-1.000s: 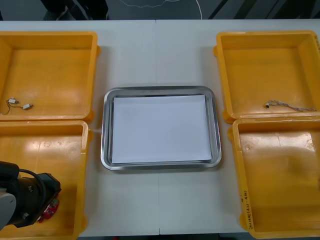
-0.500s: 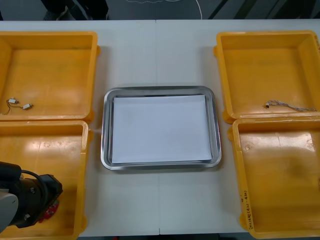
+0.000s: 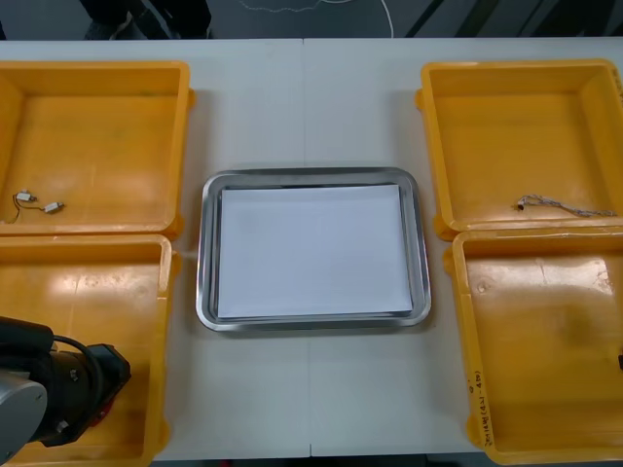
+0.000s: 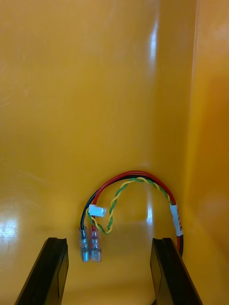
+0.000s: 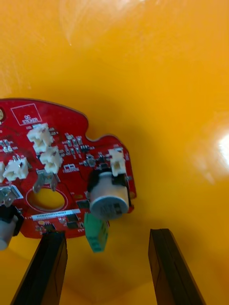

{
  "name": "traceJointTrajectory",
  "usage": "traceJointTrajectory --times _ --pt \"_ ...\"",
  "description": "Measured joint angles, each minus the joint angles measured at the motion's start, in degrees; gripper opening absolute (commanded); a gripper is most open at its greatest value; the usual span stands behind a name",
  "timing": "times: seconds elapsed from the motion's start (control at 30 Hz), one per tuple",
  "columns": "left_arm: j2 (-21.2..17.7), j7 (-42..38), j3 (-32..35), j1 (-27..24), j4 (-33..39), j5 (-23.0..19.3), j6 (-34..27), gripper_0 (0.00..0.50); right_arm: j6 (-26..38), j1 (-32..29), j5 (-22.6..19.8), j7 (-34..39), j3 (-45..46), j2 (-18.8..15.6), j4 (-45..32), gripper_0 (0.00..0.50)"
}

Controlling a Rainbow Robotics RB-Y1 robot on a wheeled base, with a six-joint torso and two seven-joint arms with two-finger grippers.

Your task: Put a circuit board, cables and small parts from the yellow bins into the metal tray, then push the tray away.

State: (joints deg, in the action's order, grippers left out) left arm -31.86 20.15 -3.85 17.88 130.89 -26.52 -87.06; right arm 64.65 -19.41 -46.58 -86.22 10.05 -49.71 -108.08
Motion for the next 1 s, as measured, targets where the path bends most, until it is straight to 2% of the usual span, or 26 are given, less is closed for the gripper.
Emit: traceJointTrajectory --times 0.2,0.57,0.6,0.63,0.7,0.77,0.83,0.87,0.9,0.97,1.0 --pt "0.0 0.2 0.0 0.0 -0.7 0.0 0.3 0.500 -0.7 -0.1 1.2 0.0 -0.2 1.2 0.1 0.500" --pt "0.2 0.5 0.0 0.0 -0.9 0.1 0.5 0.496 -5.7 -0.2 1.6 0.0 -2.5 1.3 2.1 0.500" --pt "0.3 0.5 0.0 0.0 -0.9 0.2 0.5 0.488 -5.8 -0.2 1.6 0.0 -2.5 1.3 2.1 0.477" --pt "0.4 0.5 0.0 0.0 -0.9 0.3 0.5 0.483 -5.8 -0.2 1.6 0.0 -2.5 1.3 2.2 0.433" --pt "0.6 0.5 0.0 0.0 -1.0 0.6 0.5 0.459 -6.0 -0.2 1.6 0.0 -2.5 1.3 2.2 0.210" --pt "0.8 0.6 0.0 0.0 -1.0 0.7 0.5 0.442 -6.0 -0.2 1.6 0.0 -2.5 1.3 2.2 0.109" --pt "0.8 0.9 0.0 0.0 -1.0 0.8 0.5 0.396 -6.0 -0.2 1.5 0.0 -2.5 1.3 2.2 0.059" --pt "0.8 1.4 0.0 0.0 -1.0 0.8 0.5 0.282 -6.0 -0.2 1.4 0.0 -2.5 1.3 2.2 0.026" --pt "0.8 2.0 0.0 0.0 -1.0 0.8 0.5 0.145 -6.0 -0.2 1.4 0.0 -2.5 1.3 2.2 0.000" --pt "0.9 3.4 0.0 0.0 -1.0 0.8 0.5 0.000 -6.1 -0.2 1.4 0.0 -2.5 1.3 2.2 0.000" --pt "0.9 4.2 0.0 0.0 -1.0 0.8 0.5 0.000 -6.1 -0.2 1.4 0.0 -2.5 1.3 2.2 0.000"
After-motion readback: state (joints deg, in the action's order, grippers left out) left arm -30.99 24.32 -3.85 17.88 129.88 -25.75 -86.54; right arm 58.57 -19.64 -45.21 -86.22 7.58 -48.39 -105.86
